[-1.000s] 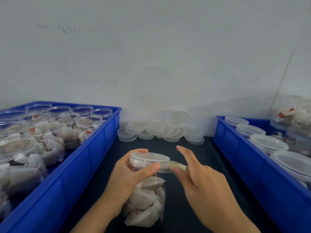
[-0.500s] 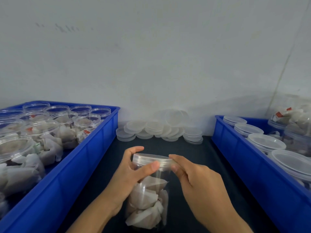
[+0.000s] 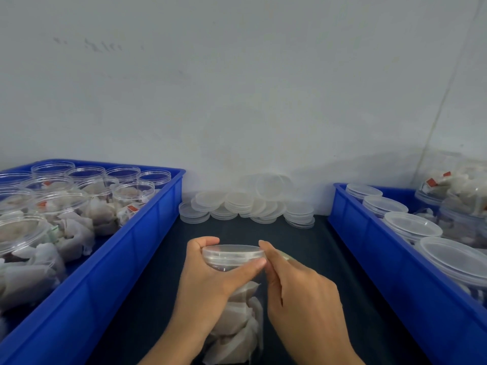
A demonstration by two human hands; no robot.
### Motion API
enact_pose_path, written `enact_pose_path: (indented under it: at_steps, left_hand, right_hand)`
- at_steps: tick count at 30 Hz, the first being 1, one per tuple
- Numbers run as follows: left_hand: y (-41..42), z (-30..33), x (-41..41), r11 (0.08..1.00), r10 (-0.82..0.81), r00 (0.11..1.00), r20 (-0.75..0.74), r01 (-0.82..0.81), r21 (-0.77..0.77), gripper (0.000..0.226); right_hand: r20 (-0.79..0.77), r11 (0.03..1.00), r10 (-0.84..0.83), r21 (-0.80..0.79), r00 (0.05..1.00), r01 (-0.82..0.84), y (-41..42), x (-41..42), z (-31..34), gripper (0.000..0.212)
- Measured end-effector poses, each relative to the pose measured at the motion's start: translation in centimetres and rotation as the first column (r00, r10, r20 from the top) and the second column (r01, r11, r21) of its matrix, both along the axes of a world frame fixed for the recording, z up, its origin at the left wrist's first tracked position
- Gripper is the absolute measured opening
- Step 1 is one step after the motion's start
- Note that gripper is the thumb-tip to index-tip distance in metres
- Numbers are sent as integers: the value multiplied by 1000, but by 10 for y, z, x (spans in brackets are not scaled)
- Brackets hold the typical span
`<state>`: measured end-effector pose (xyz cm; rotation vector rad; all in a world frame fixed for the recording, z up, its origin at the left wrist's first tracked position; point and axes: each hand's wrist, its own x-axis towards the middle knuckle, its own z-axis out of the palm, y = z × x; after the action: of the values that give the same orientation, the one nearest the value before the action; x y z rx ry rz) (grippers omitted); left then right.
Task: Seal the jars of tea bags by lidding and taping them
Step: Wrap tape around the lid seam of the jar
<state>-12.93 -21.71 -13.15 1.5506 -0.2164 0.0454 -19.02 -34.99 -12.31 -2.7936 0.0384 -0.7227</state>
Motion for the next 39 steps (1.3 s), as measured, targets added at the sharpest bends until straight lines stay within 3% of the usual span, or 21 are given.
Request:
enact_pose_path:
  at_steps: [5, 11, 14, 17, 19, 21, 25, 30, 39]
  left_hand:
    - [-2, -5, 3, 991, 46, 995, 86, -57, 123, 102]
    - [2, -4, 7, 990, -5, 996, 85, -7, 142, 88]
    - [3, -3, 7, 974, 38, 987, 156, -71, 214, 98]
    - [10, -3, 6, 923, 72, 956, 283, -171, 344, 104]
    - [14, -2, 5, 897, 70, 942, 330, -204, 391, 104]
    - [15, -1, 5, 886, 56, 936, 347, -207, 414, 104]
    - [15, 1, 6, 846, 7, 921, 389, -213, 489, 99]
    - [14, 4, 6, 811, -50, 904, 425, -211, 546, 92]
    - [7, 5, 0, 792, -51, 883, 467, -249, 557, 91]
  right_hand:
    - [-6, 1000, -25, -18, 1000, 25, 2, -1, -1, 52]
    - [44, 1000, -13, -14, 999, 13, 2, -2, -2, 50]
    - [45, 1000, 12, 11, 999, -13, 1, -2, -4, 50]
    - [-31, 992, -14, 127, 999, 18, 2, -1, -7, 55]
    - [-120, 982, -52, 175, 991, 73, 2, -1, -6, 45]
    - [-184, 979, -72, 176, 980, 105, 3, -1, -1, 28]
    - [-241, 982, -85, 145, 967, 122, 1, -2, 2, 26]
    - [-203, 983, -170, 38, 964, 182, 5, 0, 2, 19]
    - [-226, 973, -172, 111, 959, 201, 2, 11, -7, 25]
